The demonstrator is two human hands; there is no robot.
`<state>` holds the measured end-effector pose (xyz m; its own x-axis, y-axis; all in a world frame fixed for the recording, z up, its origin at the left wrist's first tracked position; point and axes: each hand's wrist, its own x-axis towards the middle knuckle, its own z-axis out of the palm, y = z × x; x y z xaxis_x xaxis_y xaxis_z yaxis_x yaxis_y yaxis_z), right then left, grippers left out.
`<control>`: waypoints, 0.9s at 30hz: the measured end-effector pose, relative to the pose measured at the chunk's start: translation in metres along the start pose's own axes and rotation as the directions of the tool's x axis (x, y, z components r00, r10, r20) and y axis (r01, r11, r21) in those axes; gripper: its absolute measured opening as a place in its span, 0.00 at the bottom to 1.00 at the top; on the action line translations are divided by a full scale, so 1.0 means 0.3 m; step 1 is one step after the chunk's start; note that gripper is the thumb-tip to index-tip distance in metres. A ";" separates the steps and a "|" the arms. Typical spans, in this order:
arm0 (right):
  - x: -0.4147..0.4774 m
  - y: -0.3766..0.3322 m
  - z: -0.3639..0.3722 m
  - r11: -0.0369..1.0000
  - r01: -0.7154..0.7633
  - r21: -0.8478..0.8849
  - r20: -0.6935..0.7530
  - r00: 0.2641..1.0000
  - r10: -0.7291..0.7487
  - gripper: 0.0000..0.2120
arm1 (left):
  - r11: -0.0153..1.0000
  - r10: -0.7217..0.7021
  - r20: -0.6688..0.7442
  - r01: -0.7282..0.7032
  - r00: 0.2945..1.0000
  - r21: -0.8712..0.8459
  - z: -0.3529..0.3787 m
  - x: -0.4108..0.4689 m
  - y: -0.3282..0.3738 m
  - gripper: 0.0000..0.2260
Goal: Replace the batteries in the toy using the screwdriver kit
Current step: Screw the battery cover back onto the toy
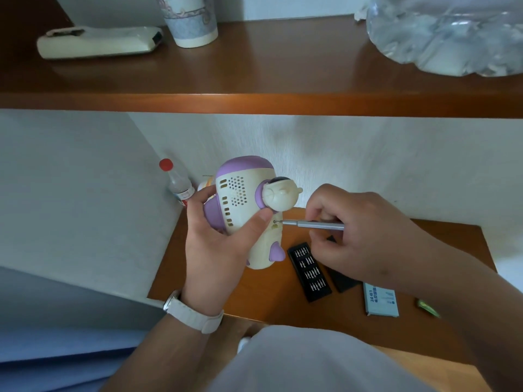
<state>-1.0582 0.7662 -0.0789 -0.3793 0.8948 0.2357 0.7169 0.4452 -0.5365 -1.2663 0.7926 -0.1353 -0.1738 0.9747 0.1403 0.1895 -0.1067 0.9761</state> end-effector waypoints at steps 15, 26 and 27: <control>-0.071 0.050 -0.078 0.999 -0.003 0.034 0.004 1.000 0.003 0.03 | 0.999 -0.048 0.009 0.048 0.999 0.007 0.103 -0.072 0.035 0.36; -0.130 0.084 -0.104 0.999 -0.039 -0.024 0.075 0.996 0.040 0.03 | 0.997 -0.070 -0.007 0.071 0.997 0.018 0.154 -0.151 0.036 0.36; -0.134 0.088 -0.110 0.999 -0.034 -0.027 0.070 0.997 0.036 0.06 | 0.997 -0.069 -0.006 0.069 0.998 0.021 0.160 -0.154 0.039 0.37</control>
<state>-1.0046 0.7431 -0.0758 -0.3934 0.9056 0.1586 0.7449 0.4152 -0.5222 -1.2098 0.7557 -0.1385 -0.1923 0.9785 0.0741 0.1974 -0.0354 0.9797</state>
